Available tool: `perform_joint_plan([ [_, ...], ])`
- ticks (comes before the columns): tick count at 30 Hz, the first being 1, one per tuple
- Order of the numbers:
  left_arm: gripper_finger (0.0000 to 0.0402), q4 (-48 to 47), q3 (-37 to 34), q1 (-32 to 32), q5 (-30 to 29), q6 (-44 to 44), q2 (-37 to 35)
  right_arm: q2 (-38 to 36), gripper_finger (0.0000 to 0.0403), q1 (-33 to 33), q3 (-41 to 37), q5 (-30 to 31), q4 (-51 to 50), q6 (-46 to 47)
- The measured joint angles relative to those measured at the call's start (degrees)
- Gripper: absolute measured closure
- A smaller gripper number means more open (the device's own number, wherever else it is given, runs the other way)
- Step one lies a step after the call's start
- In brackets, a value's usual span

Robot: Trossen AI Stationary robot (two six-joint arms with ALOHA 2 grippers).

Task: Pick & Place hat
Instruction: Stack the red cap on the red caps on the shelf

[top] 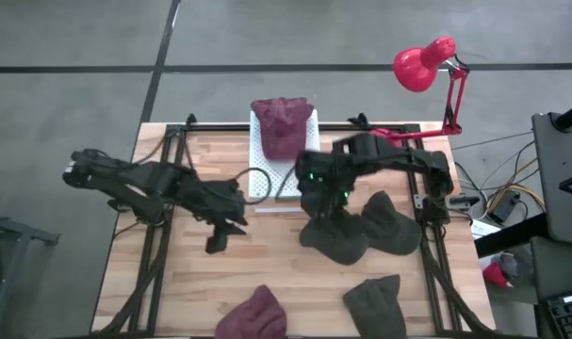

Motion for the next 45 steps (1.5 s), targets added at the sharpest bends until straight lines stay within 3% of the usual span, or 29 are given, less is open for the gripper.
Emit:
perform_joint_plan([
  [3, 0.0287, 1.30, 0.01, -0.47, 0.50, -0.18, 2.83, -3.17, 0.0289, 4.33, -3.42, 1.73, 0.06, 3.57],
  [8, 0.0287, 2.83, 0.00, -3.35, 0.52, -1.53, 7.71, -11.87, 0.0279, 11.61, -15.47, 13.14, 2.63, 12.46],
  [16, 0.0287, 7.09, 0.00, -8.08, 1.85, 0.33, 15.55, -27.91, 0.0268, 23.41, -42.03, 23.89, 28.18, 33.04],
  [23, 0.0287, 9.02, 0.00, -8.66, 2.09, 3.57, 19.98, -33.83, 0.0266, 31.15, -57.88, 28.48, 43.90, 47.79],
  [30, 0.0287, 11.48, 0.00, -8.47, 3.57, 8.24, 25.18, -33.05, 0.0265, 34.66, -66.76, 29.86, 49.89, 52.91],
  [45, 0.0287, 16.03, 0.00, -7.55, 21.58, 0.44, 37.43, -32.23, 0.0265, 35.45, -74.96, 29.55, 58.93, 54.70],
])
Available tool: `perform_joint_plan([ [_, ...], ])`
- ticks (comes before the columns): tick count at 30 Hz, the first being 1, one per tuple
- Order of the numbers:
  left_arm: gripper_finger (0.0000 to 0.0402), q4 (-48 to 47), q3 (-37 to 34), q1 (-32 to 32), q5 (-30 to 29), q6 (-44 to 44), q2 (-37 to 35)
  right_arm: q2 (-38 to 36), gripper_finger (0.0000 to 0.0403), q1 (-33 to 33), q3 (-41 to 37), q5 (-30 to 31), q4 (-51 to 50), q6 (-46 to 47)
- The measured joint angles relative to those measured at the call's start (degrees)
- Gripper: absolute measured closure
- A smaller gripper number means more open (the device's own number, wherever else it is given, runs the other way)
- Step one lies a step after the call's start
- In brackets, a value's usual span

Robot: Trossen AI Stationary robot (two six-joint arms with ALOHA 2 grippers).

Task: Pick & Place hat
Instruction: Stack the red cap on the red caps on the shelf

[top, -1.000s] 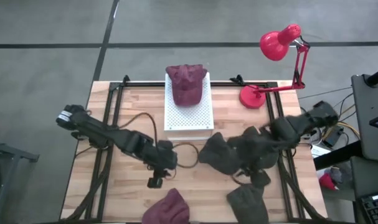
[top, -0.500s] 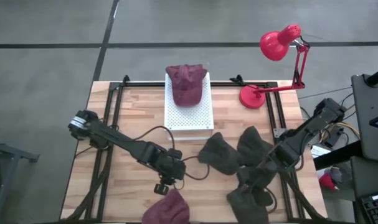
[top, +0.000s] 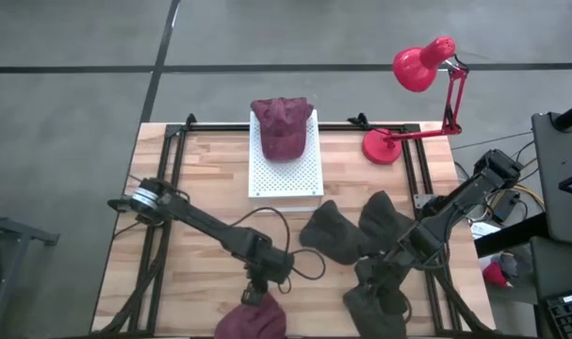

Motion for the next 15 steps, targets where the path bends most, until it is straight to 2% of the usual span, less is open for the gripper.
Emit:
perform_joint_plan([
  [10, 0.0287, 1.85, 0.00, 0.19, -0.03, -0.31, 0.51, -0.07, 0.0272, 0.00, 0.97, -0.20, 0.06, -0.04],
  [15, 0.0287, 1.84, -0.04, 0.27, 2.05, -0.71, 1.25, -0.07, 0.0275, 0.00, 2.01, -0.19, 0.08, -0.37],
])
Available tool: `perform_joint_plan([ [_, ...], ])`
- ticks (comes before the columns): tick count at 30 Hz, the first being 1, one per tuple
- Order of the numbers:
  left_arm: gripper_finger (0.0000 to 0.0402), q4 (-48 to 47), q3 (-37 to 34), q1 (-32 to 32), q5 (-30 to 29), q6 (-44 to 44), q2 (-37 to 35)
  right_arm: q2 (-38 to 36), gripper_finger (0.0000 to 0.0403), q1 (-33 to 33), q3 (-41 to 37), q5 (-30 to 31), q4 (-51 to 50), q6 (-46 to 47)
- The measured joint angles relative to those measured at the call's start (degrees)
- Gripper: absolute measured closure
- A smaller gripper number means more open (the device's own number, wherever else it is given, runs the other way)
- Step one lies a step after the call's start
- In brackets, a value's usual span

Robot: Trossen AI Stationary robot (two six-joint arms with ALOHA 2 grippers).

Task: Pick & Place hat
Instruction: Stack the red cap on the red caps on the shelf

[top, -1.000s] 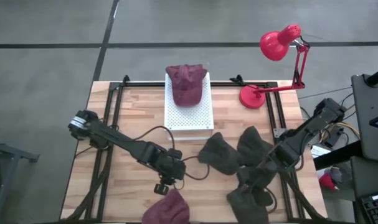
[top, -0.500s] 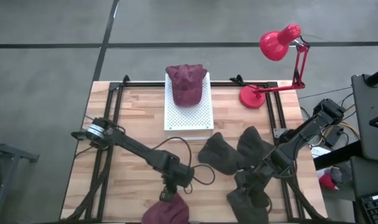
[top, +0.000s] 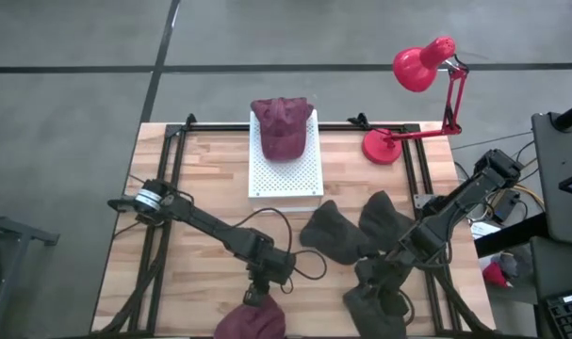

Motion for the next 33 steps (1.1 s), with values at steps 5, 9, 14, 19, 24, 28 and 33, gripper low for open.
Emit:
perform_joint_plan([
  [5, 0.0287, -0.19, -0.21, 0.22, 0.49, -0.45, -0.02, -0.04, 0.0271, 0.00, 0.07, 0.01, -0.05, -0.02],
  [9, 0.0287, -0.87, -0.24, 0.35, 0.44, -0.42, -0.04, -0.04, 0.0269, 0.00, -0.02, 0.01, -0.08, -0.02],
  [14, 0.0286, -2.18, -0.24, 0.67, 0.33, -0.42, -0.13, -0.04, 0.0274, 0.00, -0.13, 0.01, -0.08, 0.04],
  [19, 0.0286, -2.62, -0.24, 0.74, -0.78, -1.16, -0.13, -0.04, 0.0278, 0.00, -0.20, 0.01, -0.05, 0.12],
  [24, 0.0286, -2.58, -0.35, 0.81, 0.03, -1.83, -0.15, -0.04, 0.0275, 0.00, -0.24, 0.03, -0.01, 0.17],
  [28, 0.0286, -2.52, -1.64, 1.04, 3.17, -3.79, -0.23, -0.04, 0.0270, 0.00, -0.24, 0.03, 0.01, 0.17],
  [33, 0.0286, -2.30, -3.50, 1.36, 7.41, -4.95, -0.24, -0.04, 0.0270, 0.00, -0.24, 0.04, 0.01, 0.17],
])
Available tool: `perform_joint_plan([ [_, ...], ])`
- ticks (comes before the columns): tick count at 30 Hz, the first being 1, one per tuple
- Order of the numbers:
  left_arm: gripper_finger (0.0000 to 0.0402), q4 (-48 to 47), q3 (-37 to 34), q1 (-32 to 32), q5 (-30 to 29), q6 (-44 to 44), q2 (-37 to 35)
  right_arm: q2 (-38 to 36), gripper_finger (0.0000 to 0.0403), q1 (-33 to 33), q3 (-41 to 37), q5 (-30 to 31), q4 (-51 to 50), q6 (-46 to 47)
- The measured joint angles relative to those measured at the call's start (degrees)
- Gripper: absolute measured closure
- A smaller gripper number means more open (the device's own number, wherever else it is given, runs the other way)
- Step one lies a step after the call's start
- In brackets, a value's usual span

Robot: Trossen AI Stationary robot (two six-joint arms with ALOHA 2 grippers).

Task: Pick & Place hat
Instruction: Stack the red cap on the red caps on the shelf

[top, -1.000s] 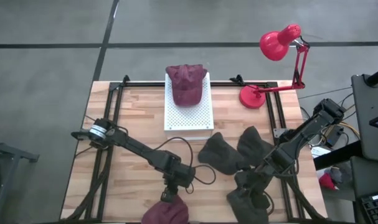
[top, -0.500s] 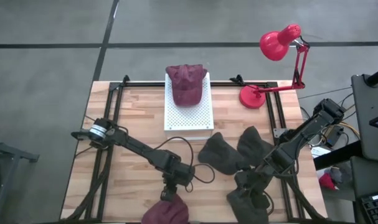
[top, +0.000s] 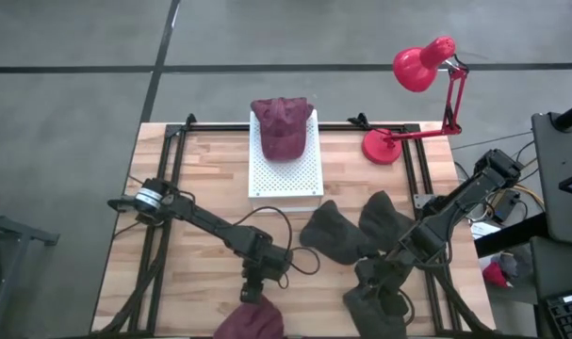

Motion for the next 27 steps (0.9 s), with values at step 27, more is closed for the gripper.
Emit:
perform_joint_plan([
  [27, 0.0400, 0.53, -0.11, 0.13, 7.31, 2.56, -2.99, 0.00, 0.0290, -0.02, -0.02, 0.12, -0.04, -0.01],
])
